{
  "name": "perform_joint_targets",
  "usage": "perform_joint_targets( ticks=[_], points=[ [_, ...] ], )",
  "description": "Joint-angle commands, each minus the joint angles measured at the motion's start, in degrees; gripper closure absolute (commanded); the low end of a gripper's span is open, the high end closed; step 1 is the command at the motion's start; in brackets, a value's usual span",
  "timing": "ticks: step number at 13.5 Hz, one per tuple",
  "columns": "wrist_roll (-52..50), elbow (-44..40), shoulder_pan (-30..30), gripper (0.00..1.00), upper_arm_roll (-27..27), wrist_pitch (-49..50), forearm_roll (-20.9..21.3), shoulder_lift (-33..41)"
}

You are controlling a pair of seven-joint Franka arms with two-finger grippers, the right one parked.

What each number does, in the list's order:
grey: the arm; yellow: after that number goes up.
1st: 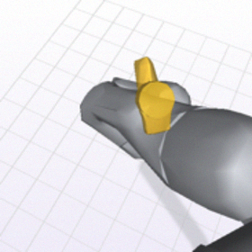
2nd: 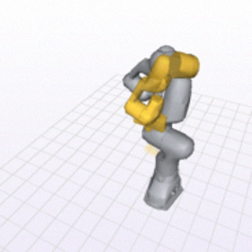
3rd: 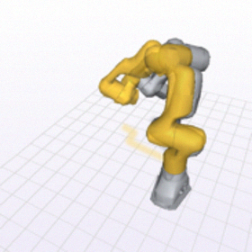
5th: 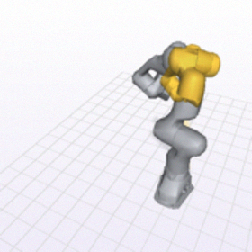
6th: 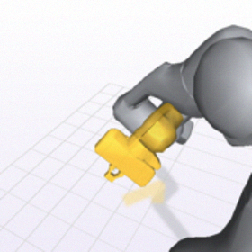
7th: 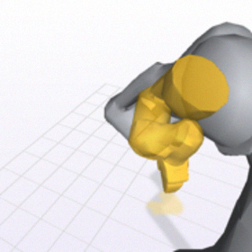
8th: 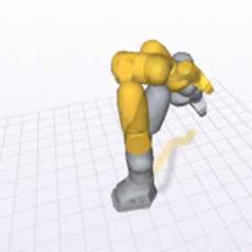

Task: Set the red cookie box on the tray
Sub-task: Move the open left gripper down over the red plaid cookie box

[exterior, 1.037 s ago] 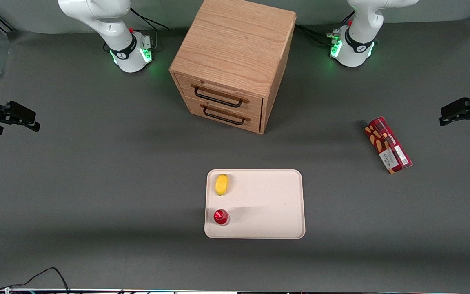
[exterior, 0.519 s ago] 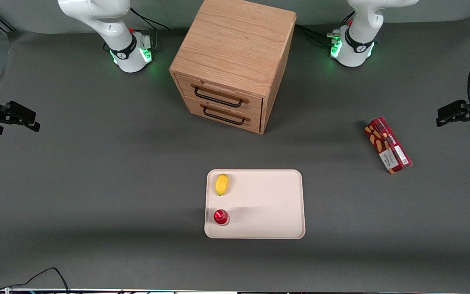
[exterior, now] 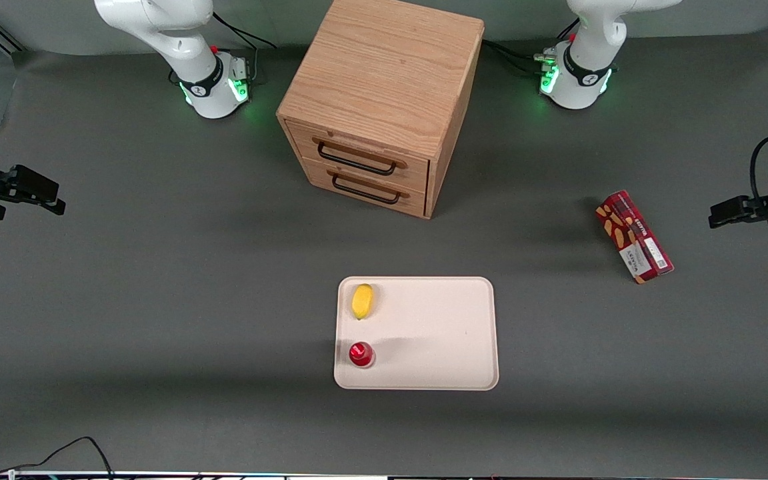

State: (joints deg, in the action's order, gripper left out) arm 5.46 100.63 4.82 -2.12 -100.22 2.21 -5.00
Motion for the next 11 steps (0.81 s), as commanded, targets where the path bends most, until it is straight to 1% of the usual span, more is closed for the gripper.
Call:
perform_joint_targets(
  ticks=[1,7,11],
  points=[
    [-5.79,11.67,0.28,0.0,0.45,-9.09,0.33,4.12],
    [-10.73,28.9,0.02,0.01,0.53,-30.88,0.33,3.33],
    [-13.28,32.87,0.02,0.01,0.53,-39.24,0.33,0.0]
  ],
)
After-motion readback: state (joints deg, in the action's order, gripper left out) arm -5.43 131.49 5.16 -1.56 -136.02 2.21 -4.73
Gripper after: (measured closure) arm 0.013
